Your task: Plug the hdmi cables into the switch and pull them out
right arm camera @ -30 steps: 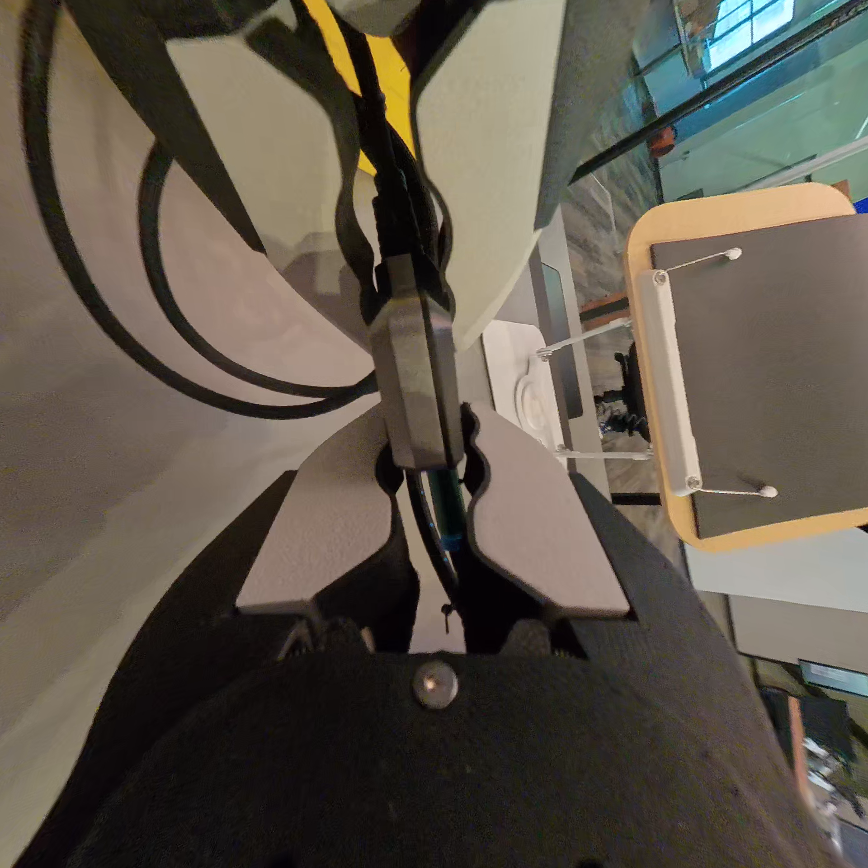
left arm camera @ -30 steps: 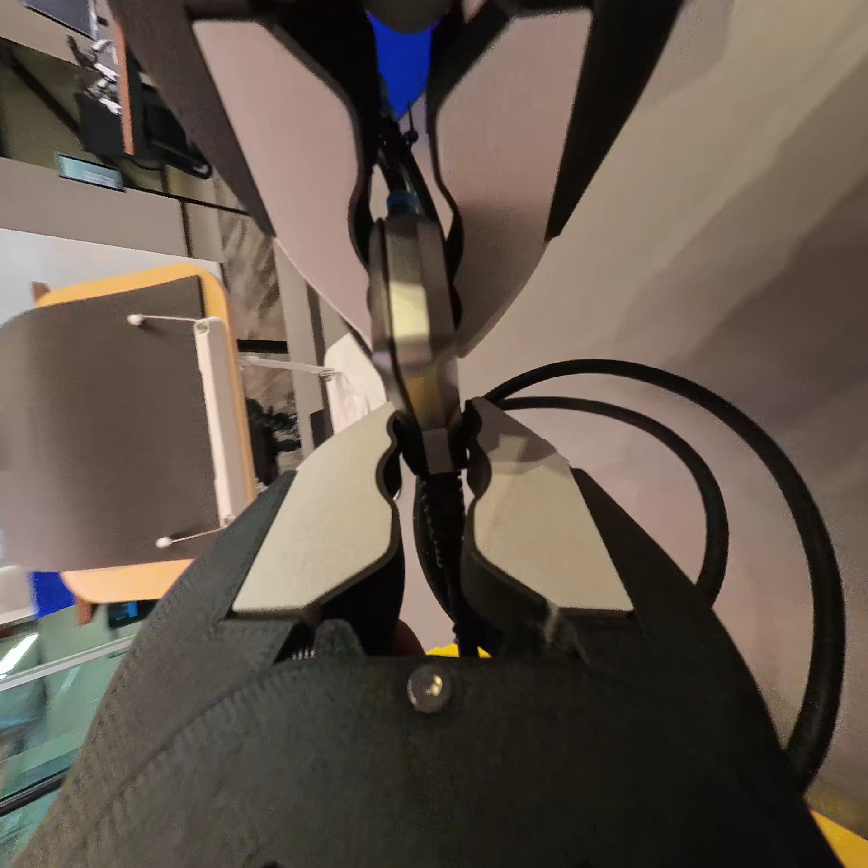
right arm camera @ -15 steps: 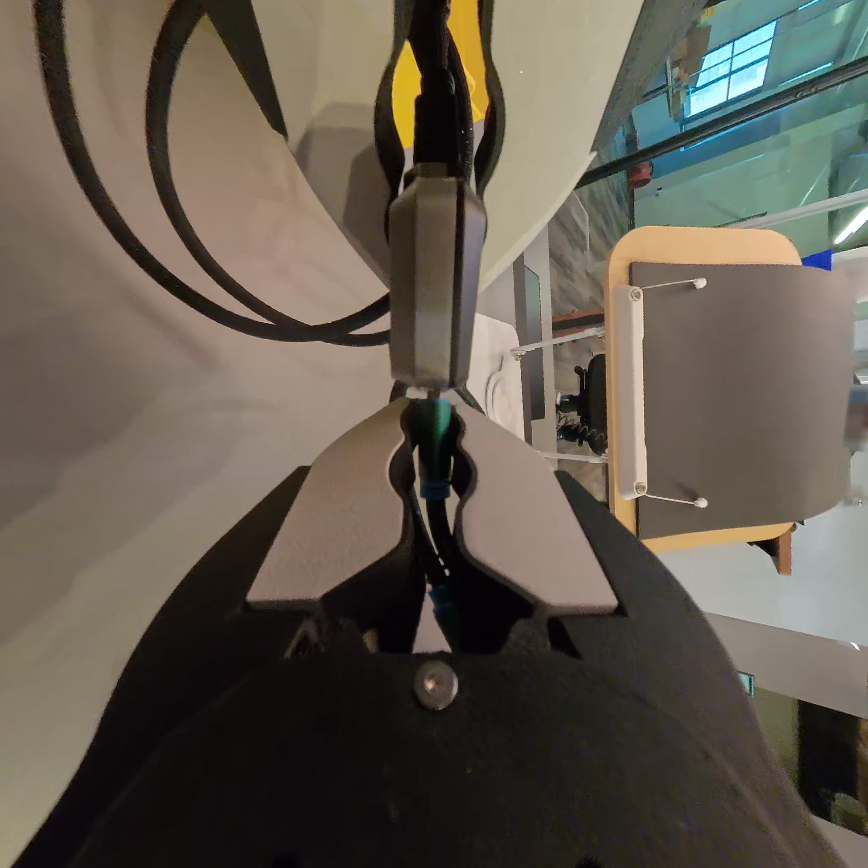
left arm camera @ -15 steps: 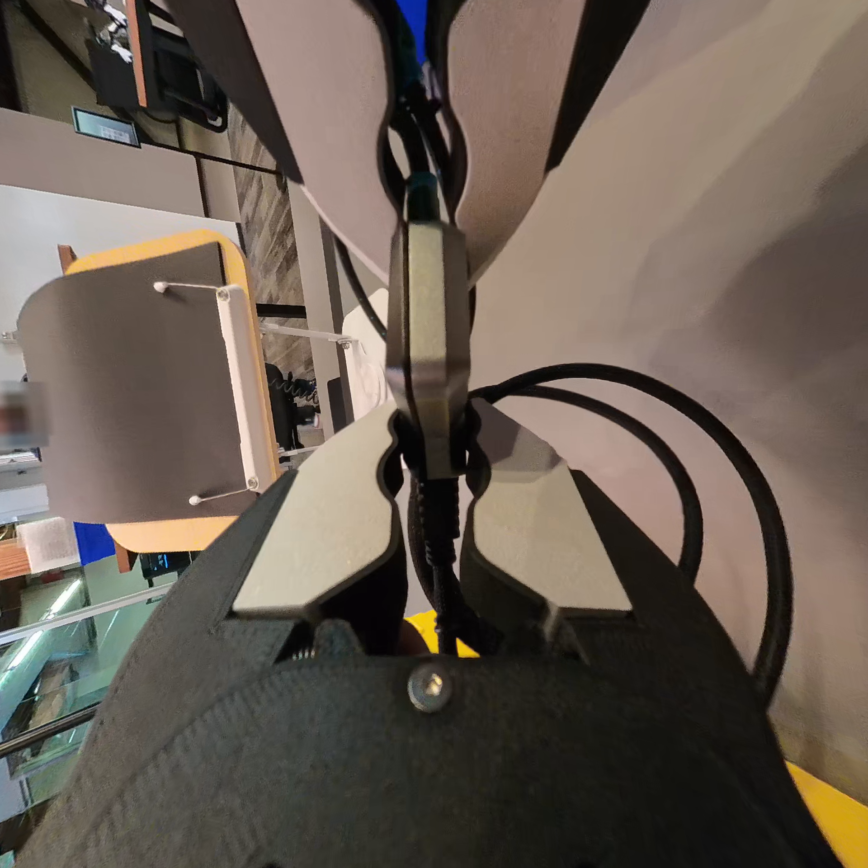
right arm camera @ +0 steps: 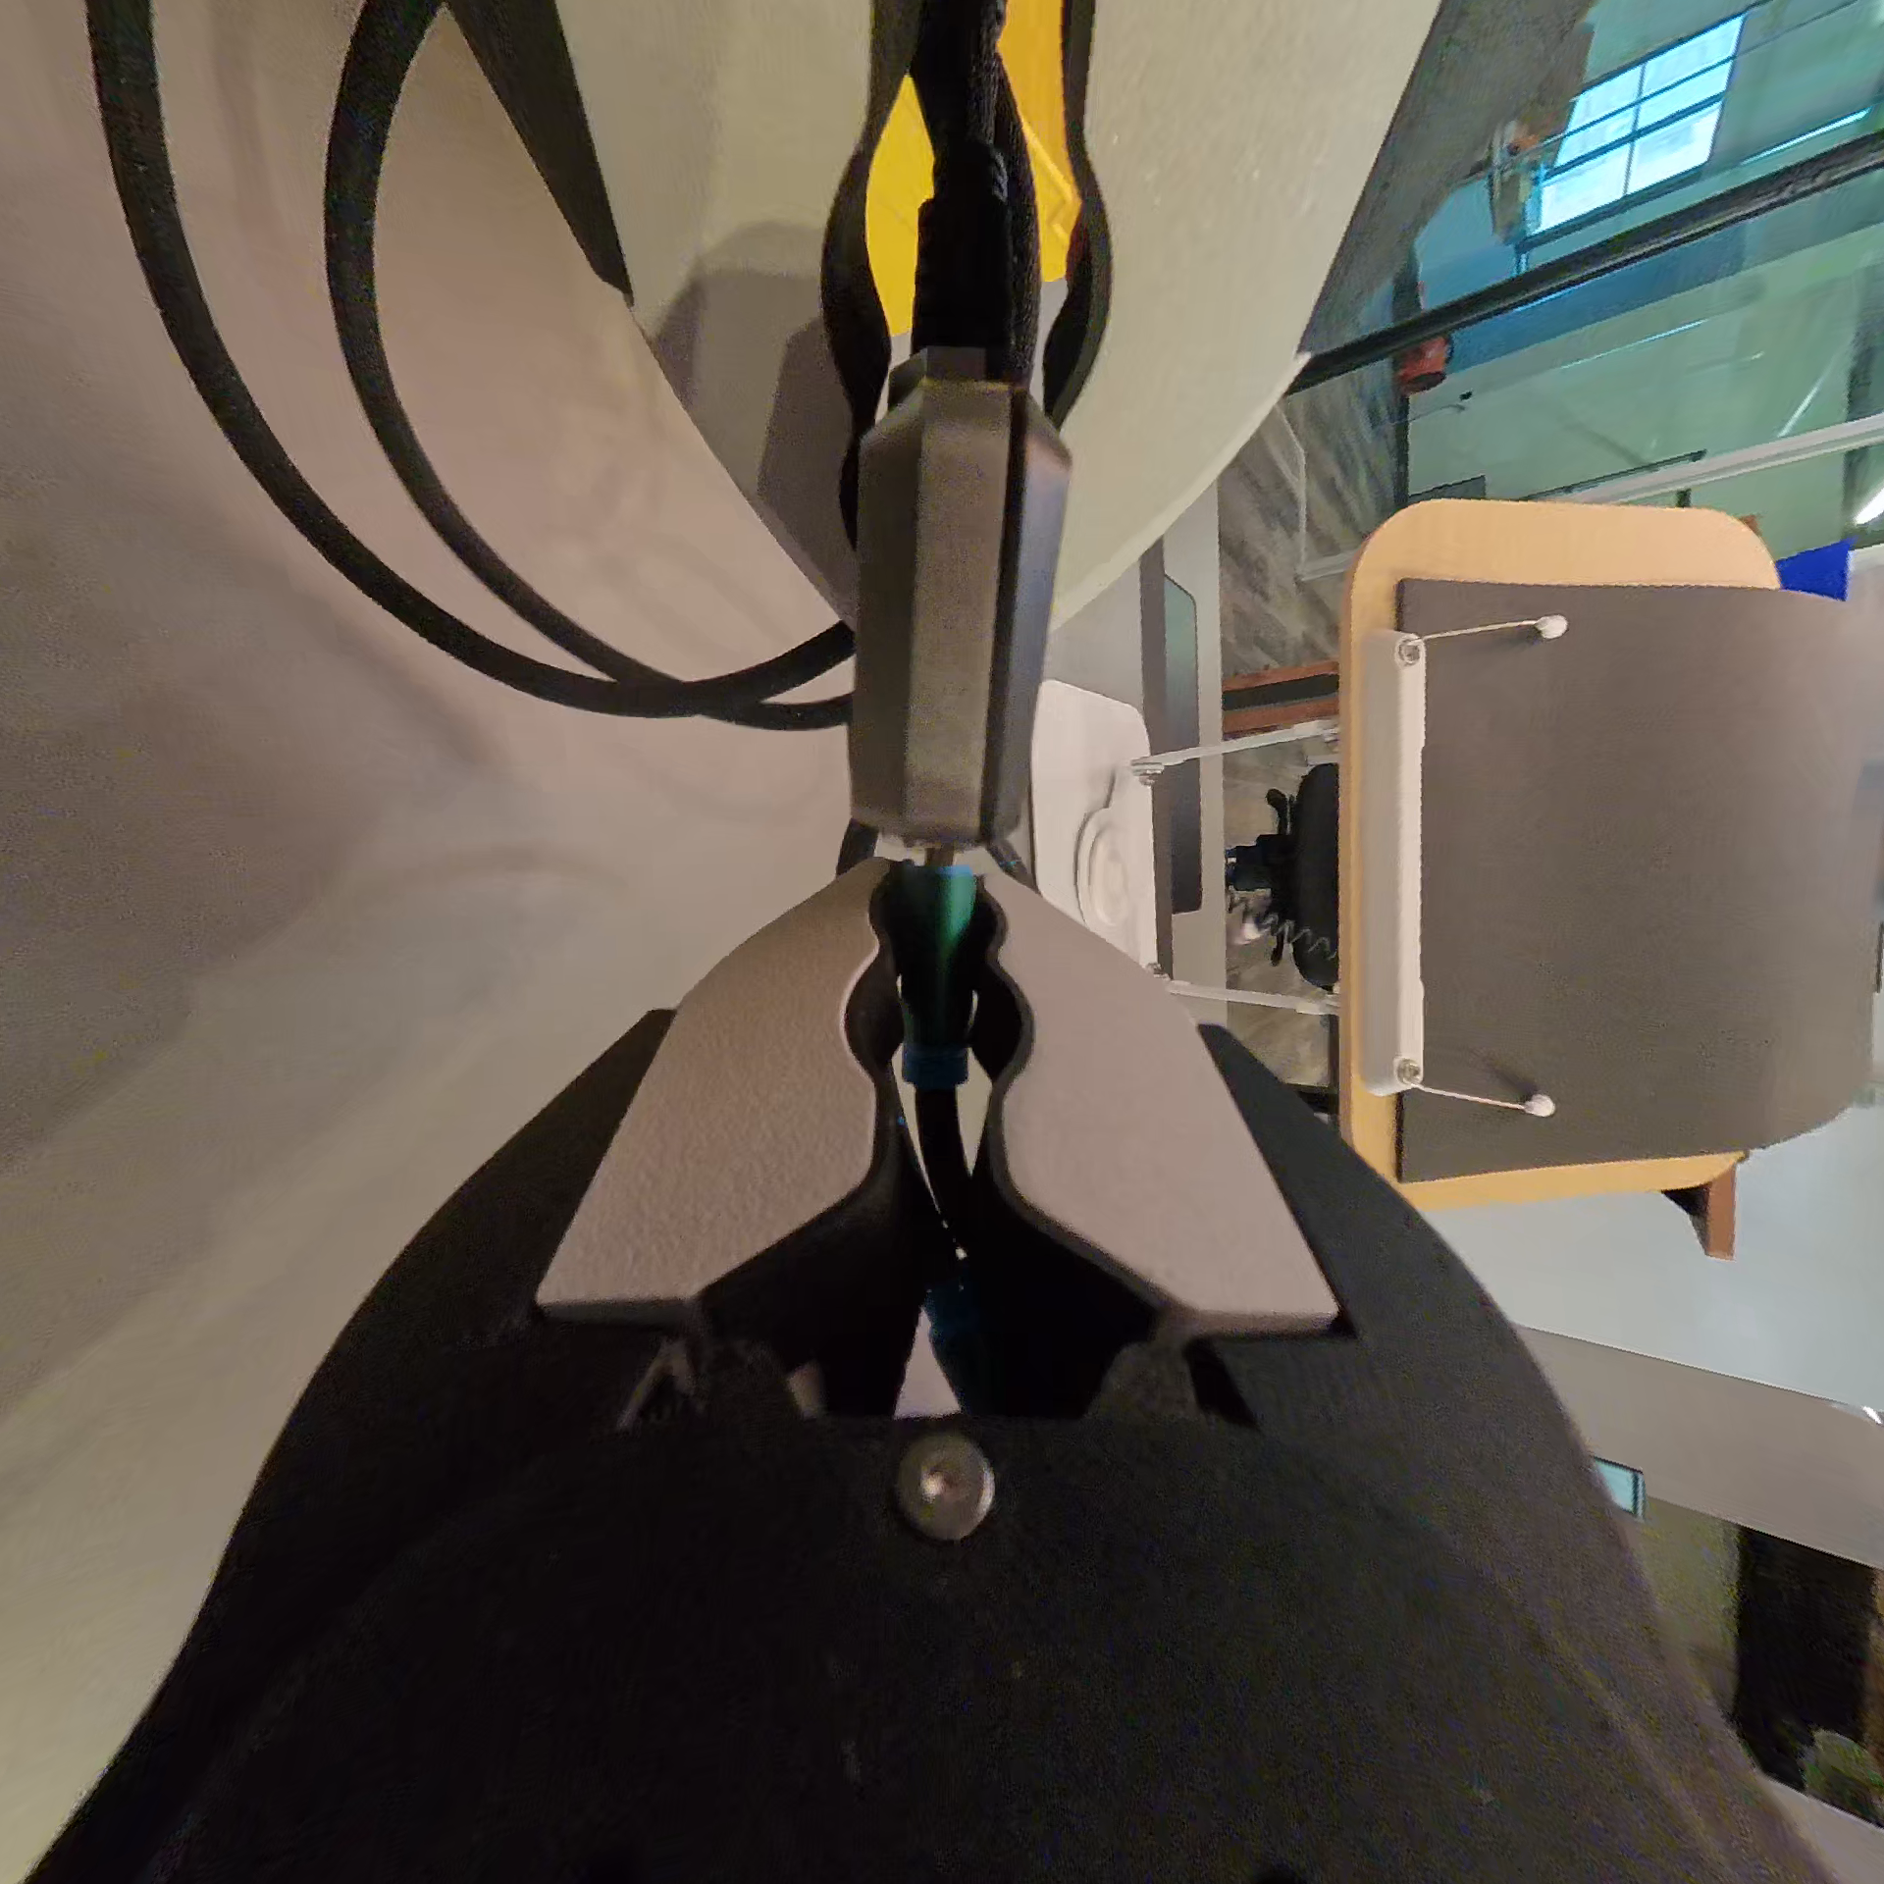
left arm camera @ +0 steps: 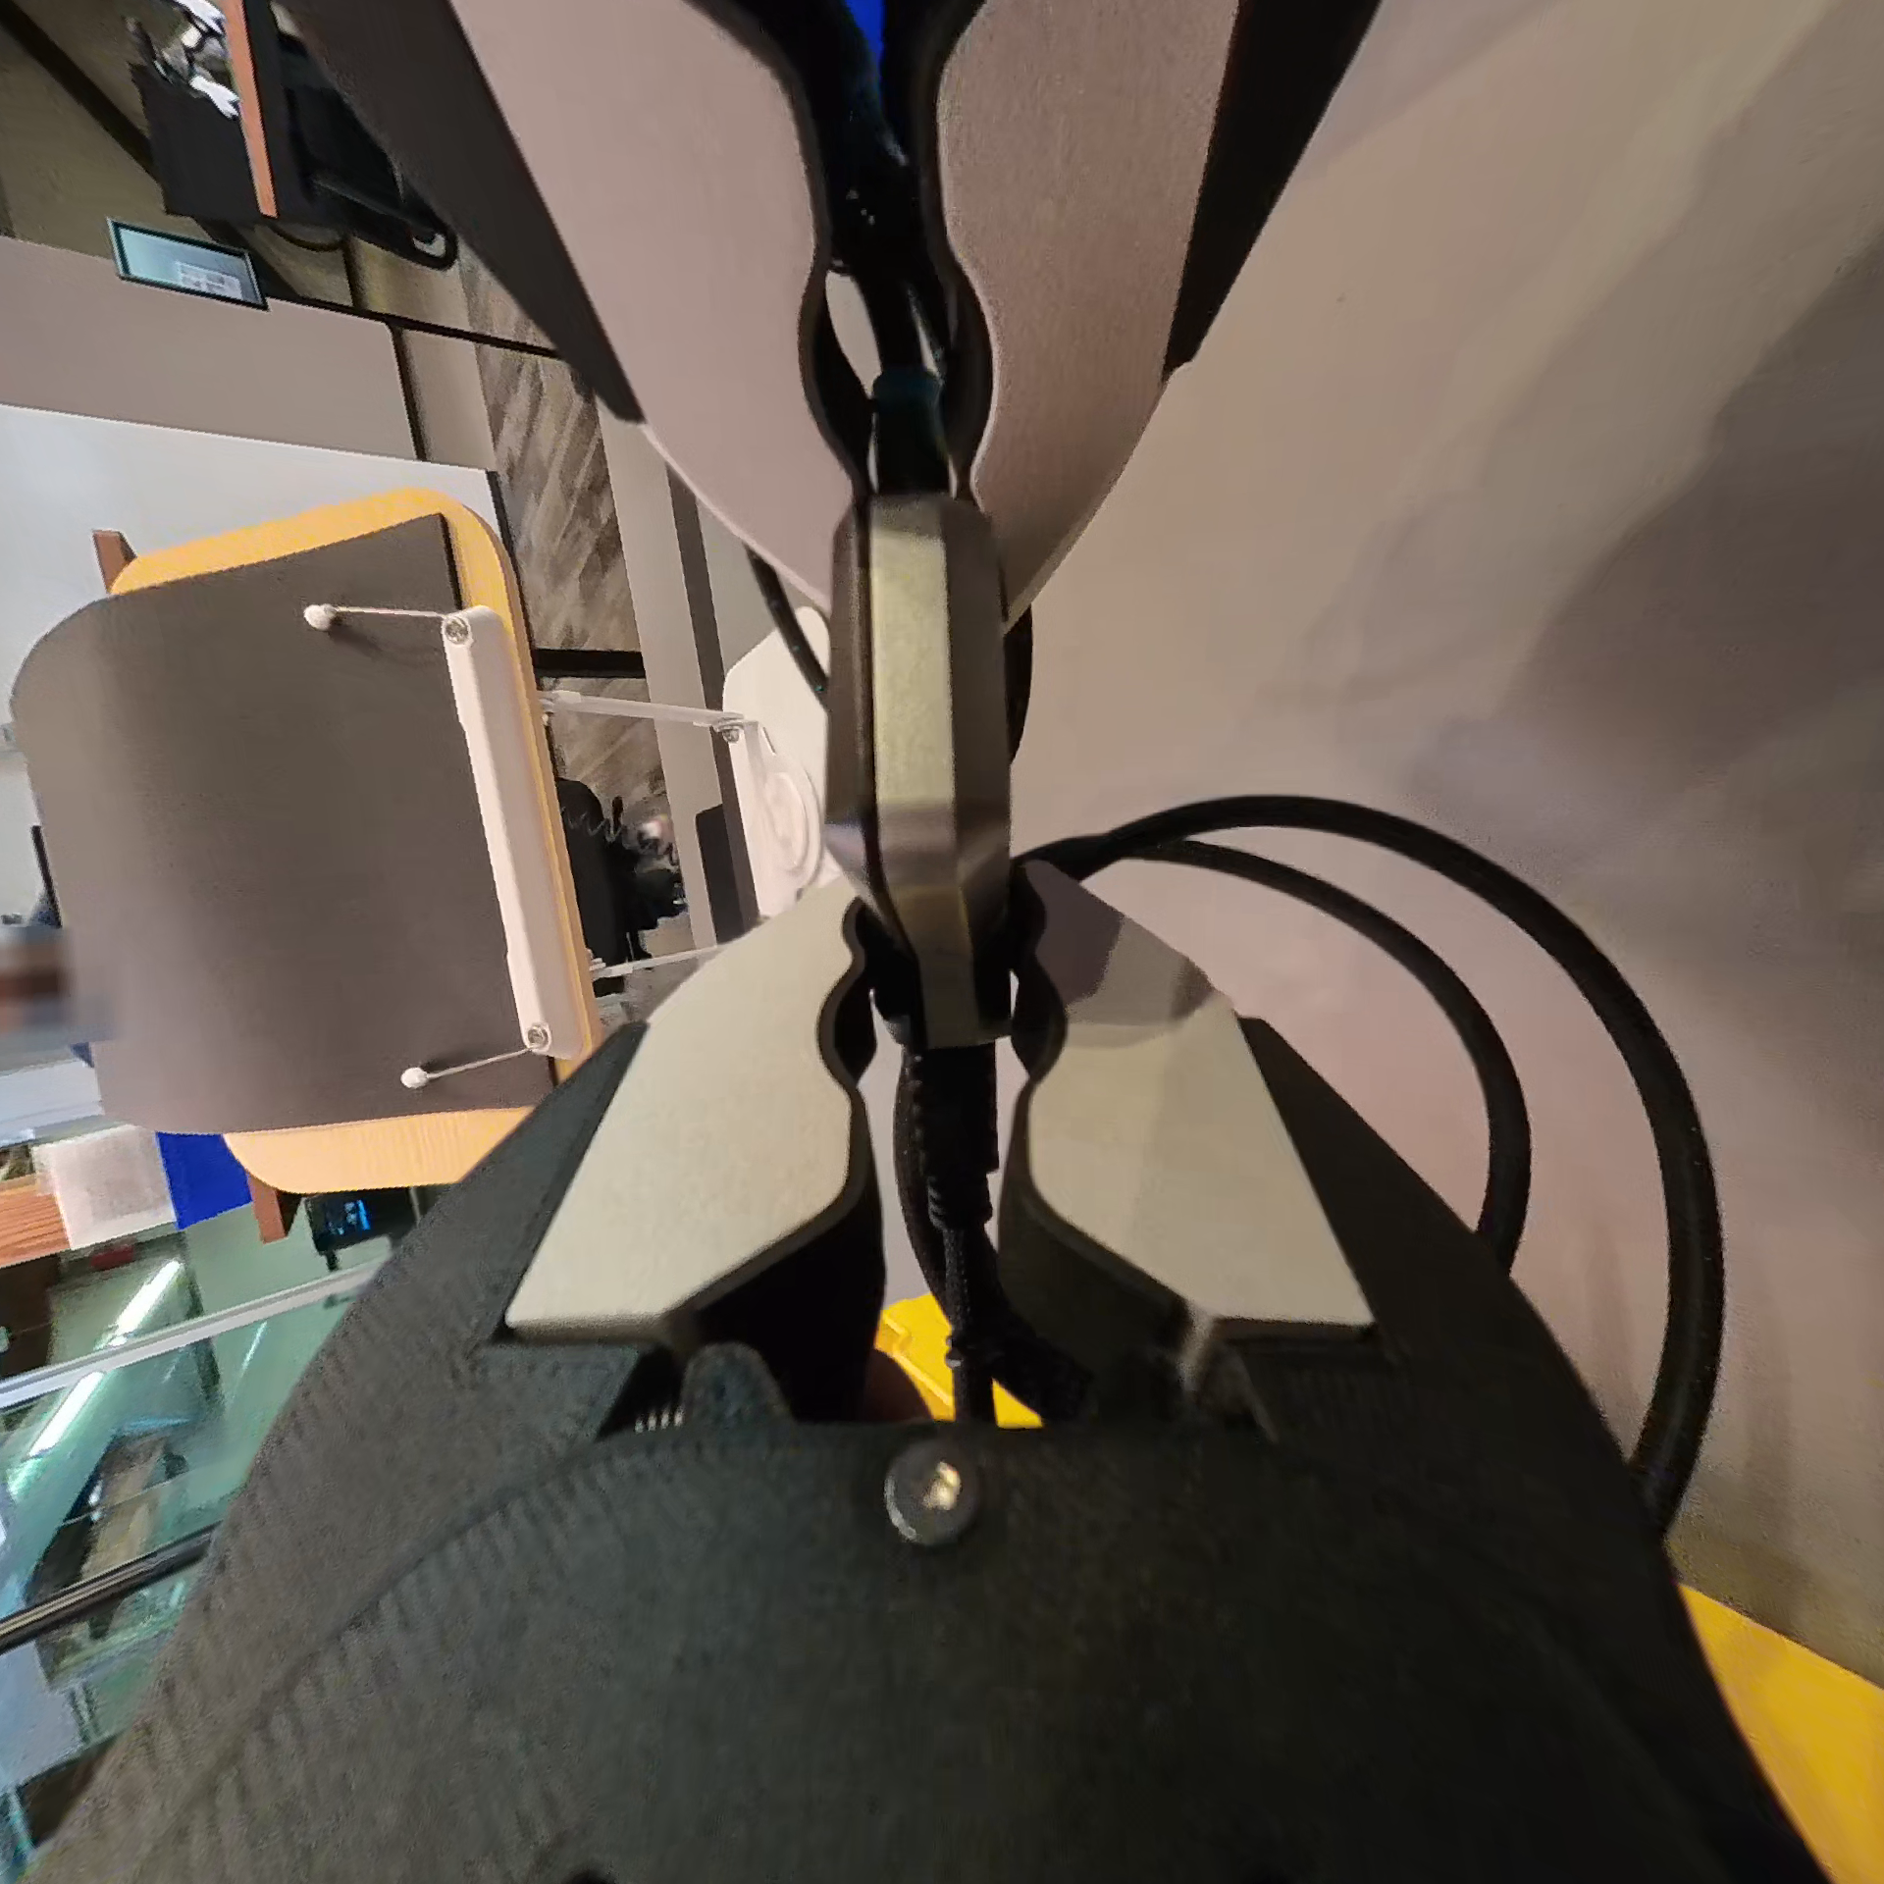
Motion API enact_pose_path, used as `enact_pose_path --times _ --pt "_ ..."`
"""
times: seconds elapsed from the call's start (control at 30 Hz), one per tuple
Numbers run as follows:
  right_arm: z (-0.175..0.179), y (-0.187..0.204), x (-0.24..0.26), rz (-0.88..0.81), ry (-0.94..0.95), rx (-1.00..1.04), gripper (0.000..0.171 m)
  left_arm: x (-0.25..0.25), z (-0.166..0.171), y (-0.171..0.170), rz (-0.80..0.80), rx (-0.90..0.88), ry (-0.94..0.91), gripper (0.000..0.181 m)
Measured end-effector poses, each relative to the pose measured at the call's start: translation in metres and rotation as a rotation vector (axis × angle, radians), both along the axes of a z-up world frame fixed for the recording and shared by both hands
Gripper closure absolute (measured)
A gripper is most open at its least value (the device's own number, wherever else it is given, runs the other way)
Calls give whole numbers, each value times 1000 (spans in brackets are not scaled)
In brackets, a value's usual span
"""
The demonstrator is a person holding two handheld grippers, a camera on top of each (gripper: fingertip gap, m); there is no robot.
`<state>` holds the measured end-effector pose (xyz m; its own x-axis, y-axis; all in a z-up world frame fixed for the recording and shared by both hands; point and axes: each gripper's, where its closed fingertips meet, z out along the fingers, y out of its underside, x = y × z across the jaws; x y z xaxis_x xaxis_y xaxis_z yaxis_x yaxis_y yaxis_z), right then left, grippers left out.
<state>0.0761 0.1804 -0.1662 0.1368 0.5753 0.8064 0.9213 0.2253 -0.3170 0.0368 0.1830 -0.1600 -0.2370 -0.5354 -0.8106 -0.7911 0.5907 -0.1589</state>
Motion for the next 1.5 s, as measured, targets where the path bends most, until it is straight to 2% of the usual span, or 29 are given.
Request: enact_pose_path --times 0.57,0.87,1.0,1.27,1.4,1.5 --pt "10 -12 6 29 20 -46 163 2 7 -13 89 -163 -144 158" --pt "24 -26 3 141 70 -119 162 3 19 -30 75 -249 -274 158" --pt "18 -25 5 73 -60 -69 162 -1 13 -29 132 -186 -222 158" --pt "34 -32 -1 101 32 -100 163 -1 28 -34 122 -202 -265 158" --pt "32 -33 -3 86 14 -106 156 -2 30 -35 135 -167 -236 158" --pt "28 -32 -4 55 -30 -63 159 -1 27 -35 141 -142 -221 159"
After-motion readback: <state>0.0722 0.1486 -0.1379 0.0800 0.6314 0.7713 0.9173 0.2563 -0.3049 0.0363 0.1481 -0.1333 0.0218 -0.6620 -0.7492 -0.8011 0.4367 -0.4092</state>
